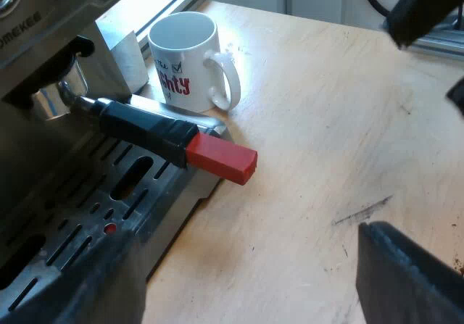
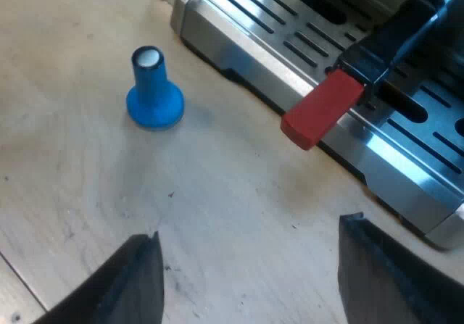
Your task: Grind coffee beans and then tamp
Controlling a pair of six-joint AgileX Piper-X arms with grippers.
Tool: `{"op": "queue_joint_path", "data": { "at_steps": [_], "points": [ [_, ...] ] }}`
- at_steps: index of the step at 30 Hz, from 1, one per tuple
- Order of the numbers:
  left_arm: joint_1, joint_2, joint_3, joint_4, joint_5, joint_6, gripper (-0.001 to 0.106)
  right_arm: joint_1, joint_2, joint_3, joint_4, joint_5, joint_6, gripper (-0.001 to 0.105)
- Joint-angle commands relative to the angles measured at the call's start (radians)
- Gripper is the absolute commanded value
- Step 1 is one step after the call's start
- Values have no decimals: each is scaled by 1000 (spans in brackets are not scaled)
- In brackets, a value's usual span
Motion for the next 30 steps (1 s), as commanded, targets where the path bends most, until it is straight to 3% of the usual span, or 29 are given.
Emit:
{"op": "queue_joint_path", "data": {
  "at_steps": [1, 4, 8, 13, 23, 30],
  "points": [
    [-4, -3, -1, -19, 8, 10, 64, 10, 27, -2, -29, 46, 50, 55],
    [-4, -3, -1, -19, 8, 10, 64, 10, 72, -2, -39, 59, 115, 55],
    [-4, -3, -1, -19, 8, 10, 64, 10, 103, 16, -69, 110, 146, 55],
    [-4, -3, -1, -17, 8, 10, 64, 10, 108, 120, -258, 132, 221, 55],
    [-4, -3, 9, 6, 10, 10, 64, 10, 108, 238, -485, 183, 225, 55],
    [-4, -3, 110, -36, 17, 10, 64, 10, 108, 294, -570, 215, 225, 55]
  ]
}}
